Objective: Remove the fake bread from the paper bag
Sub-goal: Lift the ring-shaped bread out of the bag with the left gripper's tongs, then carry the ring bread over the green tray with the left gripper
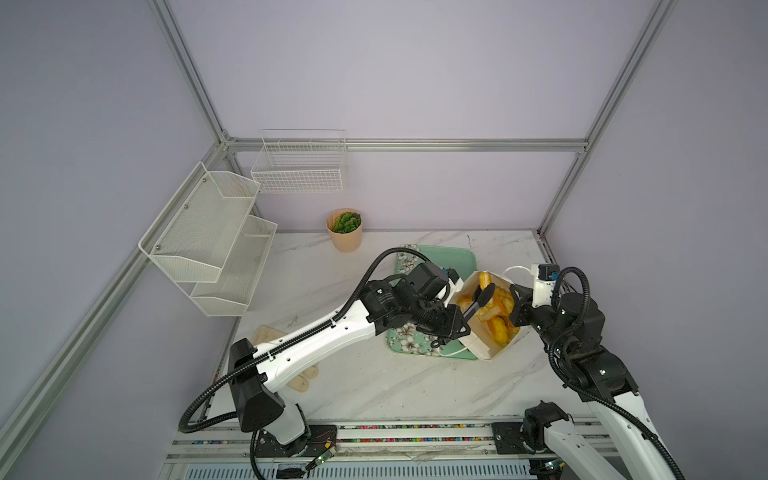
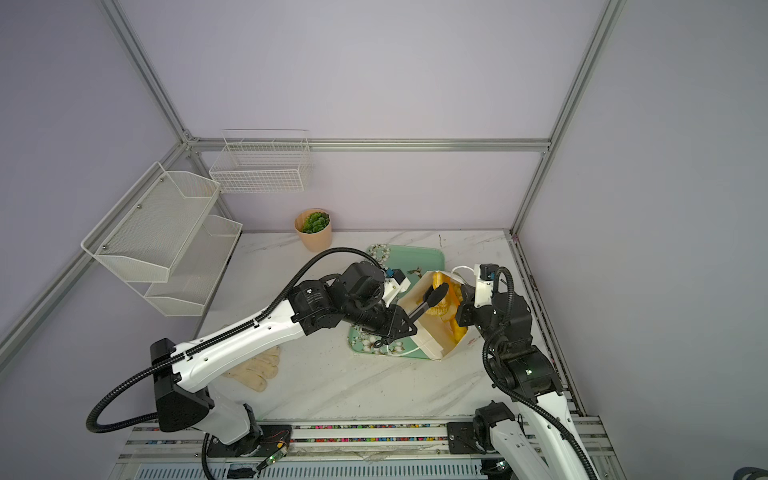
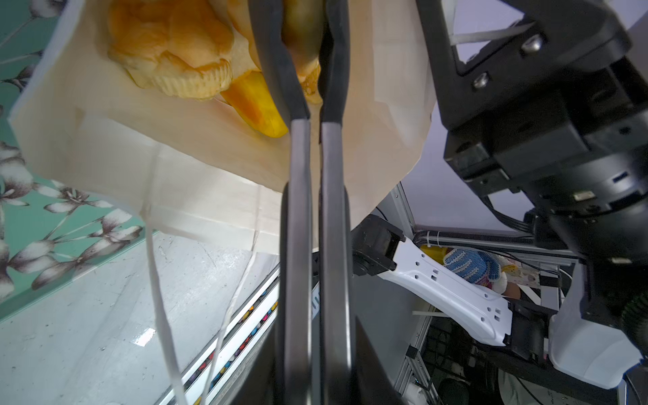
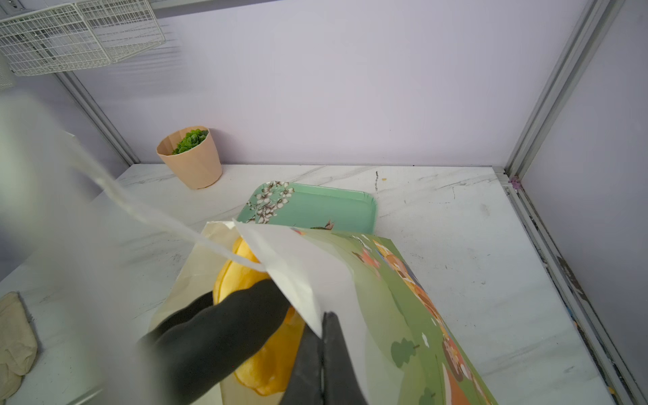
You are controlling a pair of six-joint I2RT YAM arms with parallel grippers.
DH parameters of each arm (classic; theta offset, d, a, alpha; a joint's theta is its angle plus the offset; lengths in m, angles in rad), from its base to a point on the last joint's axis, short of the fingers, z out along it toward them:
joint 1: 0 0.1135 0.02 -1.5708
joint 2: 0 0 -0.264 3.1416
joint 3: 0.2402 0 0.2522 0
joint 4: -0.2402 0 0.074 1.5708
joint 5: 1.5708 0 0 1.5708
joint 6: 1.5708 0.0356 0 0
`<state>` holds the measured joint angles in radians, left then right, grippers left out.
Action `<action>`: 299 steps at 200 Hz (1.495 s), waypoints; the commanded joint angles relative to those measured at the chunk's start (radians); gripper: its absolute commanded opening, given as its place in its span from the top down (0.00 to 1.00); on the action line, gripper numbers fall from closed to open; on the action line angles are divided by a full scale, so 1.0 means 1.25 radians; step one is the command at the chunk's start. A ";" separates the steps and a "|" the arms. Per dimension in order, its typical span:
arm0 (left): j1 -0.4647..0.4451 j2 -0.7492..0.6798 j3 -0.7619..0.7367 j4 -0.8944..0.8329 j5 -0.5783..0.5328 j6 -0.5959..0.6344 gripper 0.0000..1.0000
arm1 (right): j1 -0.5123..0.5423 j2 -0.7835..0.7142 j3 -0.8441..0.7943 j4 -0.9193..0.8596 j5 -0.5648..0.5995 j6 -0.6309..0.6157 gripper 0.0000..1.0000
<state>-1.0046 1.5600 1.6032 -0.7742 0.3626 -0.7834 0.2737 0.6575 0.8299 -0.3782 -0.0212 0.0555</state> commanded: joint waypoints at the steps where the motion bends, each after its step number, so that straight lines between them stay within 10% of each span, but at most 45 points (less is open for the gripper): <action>1: 0.001 -0.079 -0.031 0.062 -0.030 0.030 1.00 | 0.001 0.018 0.039 0.007 0.039 0.029 1.00; 164: 0.095 -0.304 -0.012 -0.030 -0.123 0.137 1.00 | 0.001 0.056 0.079 -0.024 0.084 0.026 1.00; 299: 0.316 0.114 0.167 -0.172 -0.102 0.370 1.00 | 0.001 0.033 0.062 -0.023 0.175 -0.029 1.00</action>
<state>-0.6167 1.6604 1.6608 -0.9794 0.2726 -0.4416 0.2737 0.7170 0.9009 -0.4252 0.1444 0.0368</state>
